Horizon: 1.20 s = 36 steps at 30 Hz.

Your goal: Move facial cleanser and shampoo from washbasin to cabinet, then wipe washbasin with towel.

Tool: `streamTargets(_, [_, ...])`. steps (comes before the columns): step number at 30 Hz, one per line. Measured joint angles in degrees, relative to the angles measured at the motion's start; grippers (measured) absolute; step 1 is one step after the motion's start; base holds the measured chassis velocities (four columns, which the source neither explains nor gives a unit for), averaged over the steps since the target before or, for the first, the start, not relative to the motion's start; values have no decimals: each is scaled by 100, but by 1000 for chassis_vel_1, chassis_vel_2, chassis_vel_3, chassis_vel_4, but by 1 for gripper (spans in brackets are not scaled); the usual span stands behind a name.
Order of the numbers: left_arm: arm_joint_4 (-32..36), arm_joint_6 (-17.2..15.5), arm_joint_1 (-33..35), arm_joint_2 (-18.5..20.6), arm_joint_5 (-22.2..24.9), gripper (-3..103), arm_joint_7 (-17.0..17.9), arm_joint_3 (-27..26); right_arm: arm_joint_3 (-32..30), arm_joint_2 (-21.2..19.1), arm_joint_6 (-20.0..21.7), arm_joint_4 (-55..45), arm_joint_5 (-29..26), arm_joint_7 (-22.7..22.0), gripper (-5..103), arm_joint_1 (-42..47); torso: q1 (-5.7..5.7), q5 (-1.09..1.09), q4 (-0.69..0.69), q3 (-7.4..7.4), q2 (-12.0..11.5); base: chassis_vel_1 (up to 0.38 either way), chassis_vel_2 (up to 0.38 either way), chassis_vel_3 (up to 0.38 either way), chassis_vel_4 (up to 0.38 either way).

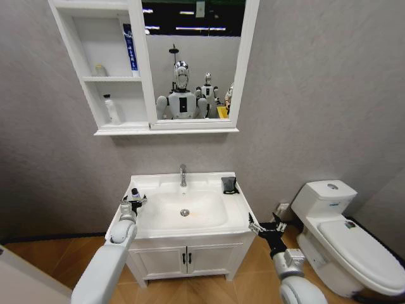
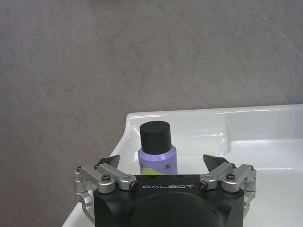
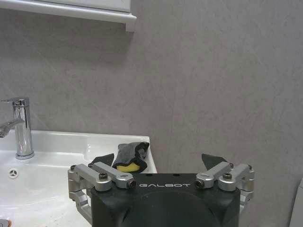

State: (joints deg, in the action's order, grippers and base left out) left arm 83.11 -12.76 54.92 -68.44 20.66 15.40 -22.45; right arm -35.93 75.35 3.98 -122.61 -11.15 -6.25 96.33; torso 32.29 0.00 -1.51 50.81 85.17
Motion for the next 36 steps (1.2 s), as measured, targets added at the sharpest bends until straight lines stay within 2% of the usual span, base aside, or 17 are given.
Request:
streamTargets(1, [-19,0,-20,-30,-6,97,13,0,7,2,-9,17,0,9,100,-4,0,0,0,0,0,0,0,0,0])
streamTargets(2, [-40,-4,-37,-61,-5,87,19,0,15,4,-14,22,2,20,100,-6,0,0,0,0,0,0,0,0,0])
streamTargets(4, [-51,-20,-42,-77,-4,87,19,1,19,4,-15,21,6,31,100,-6,0,0,0,0,0,0,0,0,0])
streamTargets(5, [-64,-42,-44,-91,6,77,14,2,20,3,-16,13,18,48,100,-7,0,0,0,0,0,0,0,0,0])
streamTargets(10, [-84,-77,-44,-109,42,65,-45,3,1,-9,-33,-4,99,85,100,-16,0,0,0,0,0,0,0,0,0])
streamTargets(15, [-97,-79,-52,-116,95,44,-54,-23,-18,1,-70,-40,163,100,100,64,0,-1,0,0,0,0,0,0,0])
streamTargets(21, [170,-70,-34,1,268,42,-51,-55,-3,7,-85,-38,212,106,100,77,0,-1,0,0,0,0,0,0,0])
streamTargets(24, [833,-226,103,268,610,42,142,-57,26,-1,-41,-56,220,110,100,37,0,-1,0,0,0,0,0,0,0])
streamTargets(25, [833,-226,103,268,610,42,142,-57,26,-1,-41,-56,220,110,100,37,0,-1,0,0,0,0,0,0,0])
streamTargets(26, [1338,-363,199,452,826,42,269,-59,41,-6,-24,-66,222,111,100,23,0,-2,0,0,0,0,0,0,0])
streamTargets(27, [1338,-363,199,452,826,42,269,-59,41,-6,-24,-66,222,111,100,23,0,-2,0,0,0,0,0,0,0])
streamTargets(29, [2437,-752,353,890,1298,42,533,-129,51,-11,-18,-79,225,112,100,31,0,0,0,0,0,0,0,0,0])
streamTargets(30, [2437,-752,353,890,1298,42,533,-129,51,-11,-18,-79,225,112,100,31,0,0,0,0,0,0,0,0,0])
streamTargets(31, [2795,-911,373,1093,1541,42,662,-162,55,-9,-17,-79,229,115,100,39,-1,0,0,0,0,0,0,0,0])
streamTargets(33, [3521,-1452,190,1748,2380,42,1051,-233,87,4,-22,-70,264,120,100,44,-2,-1,1,-1,0,0,0,0,0])
streamTargets(34, [3521,-1452,190,1748,2380,42,1051,-233,87,4,-22,-70,264,120,100,44,-2,-1,1,-1,0,0,0,0,0])
streamTargets(36, [3801,-1863,-363,2373,3153,42,1419,-196,137,24,-25,-64,305,124,100,40,-2,-1,2,-1,0,0,0,0,0])
